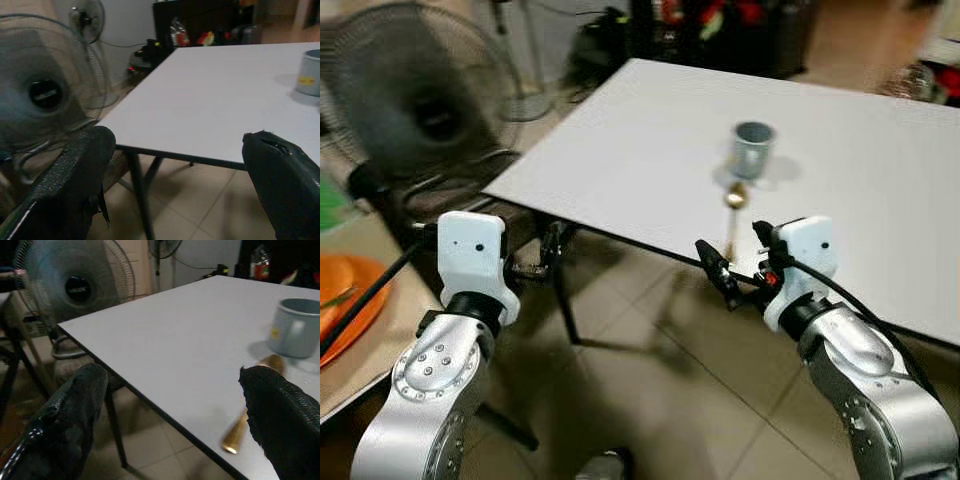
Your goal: Setting the table
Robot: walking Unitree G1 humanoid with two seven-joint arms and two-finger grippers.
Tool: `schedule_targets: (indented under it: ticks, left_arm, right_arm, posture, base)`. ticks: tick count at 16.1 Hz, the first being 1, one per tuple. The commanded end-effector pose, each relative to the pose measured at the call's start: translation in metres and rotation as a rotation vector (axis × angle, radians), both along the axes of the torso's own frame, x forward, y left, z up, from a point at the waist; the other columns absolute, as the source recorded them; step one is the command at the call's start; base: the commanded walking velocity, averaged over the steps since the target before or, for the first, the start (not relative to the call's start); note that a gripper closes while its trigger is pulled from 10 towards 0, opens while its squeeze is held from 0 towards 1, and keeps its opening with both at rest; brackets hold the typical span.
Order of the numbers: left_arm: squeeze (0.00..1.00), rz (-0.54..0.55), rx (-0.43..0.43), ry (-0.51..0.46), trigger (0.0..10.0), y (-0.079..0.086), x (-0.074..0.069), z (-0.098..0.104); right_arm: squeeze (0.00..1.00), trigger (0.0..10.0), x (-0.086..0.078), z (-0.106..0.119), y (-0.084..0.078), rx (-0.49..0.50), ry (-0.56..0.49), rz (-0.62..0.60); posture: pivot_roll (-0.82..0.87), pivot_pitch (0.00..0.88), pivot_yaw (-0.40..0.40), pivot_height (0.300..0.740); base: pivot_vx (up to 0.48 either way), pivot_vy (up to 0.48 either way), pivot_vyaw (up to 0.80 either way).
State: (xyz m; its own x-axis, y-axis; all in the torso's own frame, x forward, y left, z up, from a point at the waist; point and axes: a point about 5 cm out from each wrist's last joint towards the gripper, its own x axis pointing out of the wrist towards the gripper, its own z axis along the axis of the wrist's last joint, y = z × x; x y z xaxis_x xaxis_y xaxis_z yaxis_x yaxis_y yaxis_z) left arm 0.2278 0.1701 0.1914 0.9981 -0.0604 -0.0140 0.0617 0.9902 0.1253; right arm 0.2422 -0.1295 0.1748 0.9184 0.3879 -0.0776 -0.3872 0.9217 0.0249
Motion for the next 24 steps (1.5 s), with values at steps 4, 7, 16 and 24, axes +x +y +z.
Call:
schedule_targets:
  ticks: [4,7,16,24]
  left_arm:
    - [0.00,-0.008,0.000,-0.010,10.0,-0.003,-0.002,0.002]
    - [0.00,-0.015,-0.012,-0.018,10.0,-0.003,-0.002,0.004]
    - [0.00,0.006,-0.014,-0.030,10.0,0.001,0.001,0.008]
    - [0.00,0.018,-0.027,-0.032,10.0,0.002,0.000,0.008]
  right_arm:
    - [1.00,10.0,0.002,0.001,0.010,0.055,0.017,0.090]
    - [1.00,10.0,0.004,0.000,0.014,0.059,0.014,0.122]
    - [1.00,10.0,0.007,-0.003,0.015,0.060,0.006,0.096]
    - [0.96,10.0,0.018,0.006,0.009,0.091,-0.044,0.028]
  posture:
    - [-0.01,0.062,0.047,0.740]
    - [0.00,0.063,0.045,0.740]
    - [0.00,0.062,0.053,0.740]
    - [0.00,0.062,0.039,0.740]
  base:
    - [0.000,0.000,0.80]
    - [0.000,0.000,0.80]
    - [0.115,0.000,0.80]
    - [0.285,0.000,0.60]
